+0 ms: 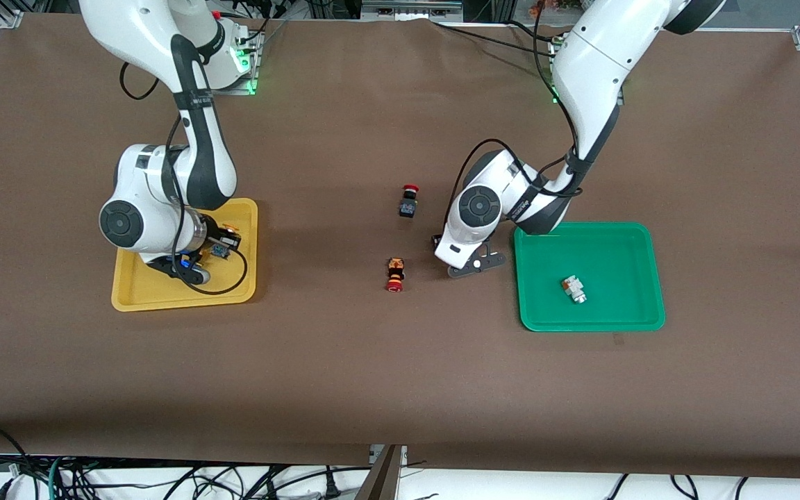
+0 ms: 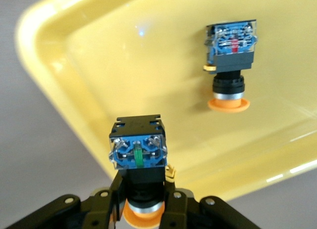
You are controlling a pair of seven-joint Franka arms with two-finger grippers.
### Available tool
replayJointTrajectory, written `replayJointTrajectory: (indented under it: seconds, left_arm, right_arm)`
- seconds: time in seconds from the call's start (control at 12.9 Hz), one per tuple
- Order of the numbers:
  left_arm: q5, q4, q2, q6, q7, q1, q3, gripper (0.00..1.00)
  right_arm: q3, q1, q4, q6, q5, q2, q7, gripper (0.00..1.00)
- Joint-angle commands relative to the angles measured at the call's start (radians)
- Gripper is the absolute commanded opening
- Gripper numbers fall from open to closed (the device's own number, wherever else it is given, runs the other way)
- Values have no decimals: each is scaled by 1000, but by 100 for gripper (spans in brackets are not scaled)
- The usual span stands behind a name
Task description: Place green and yellow buttons in trays
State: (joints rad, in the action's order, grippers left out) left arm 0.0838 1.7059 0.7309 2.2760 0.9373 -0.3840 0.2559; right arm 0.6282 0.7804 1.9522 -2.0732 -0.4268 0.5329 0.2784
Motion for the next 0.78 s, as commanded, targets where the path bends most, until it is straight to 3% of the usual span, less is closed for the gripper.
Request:
replayJointTrajectory:
  seconds: [0.0, 0.08, 0.16, 0.39, 0.54, 0.7]
  left_arm:
    - [-4, 8, -31, -36, 9, 0, -3, 0]
    - [-3, 8, -50, -62, 0, 2, -4, 0]
    - [5, 3, -70, -108, -3, 8, -4, 0]
    - [8, -2, -169, -267, -104, 49, -30, 0]
    - [8, -9, -218, -352, -303, 169, -32, 0]
    - [10, -8, -234, -372, -467, 288, -34, 0]
  right_arm:
    - [-5, 14, 71, -106, -29, 18, -19, 73]
    - [-5, 11, 67, -107, -39, 22, -42, 91]
    - [-4, 7, 48, -90, -44, 16, -51, 99]
    - [24, 10, -92, 133, -41, -56, 8, 99]
    - [30, 28, -188, 253, -18, -112, 96, 99]
    - [25, 51, -220, 281, 89, -216, 110, 99]
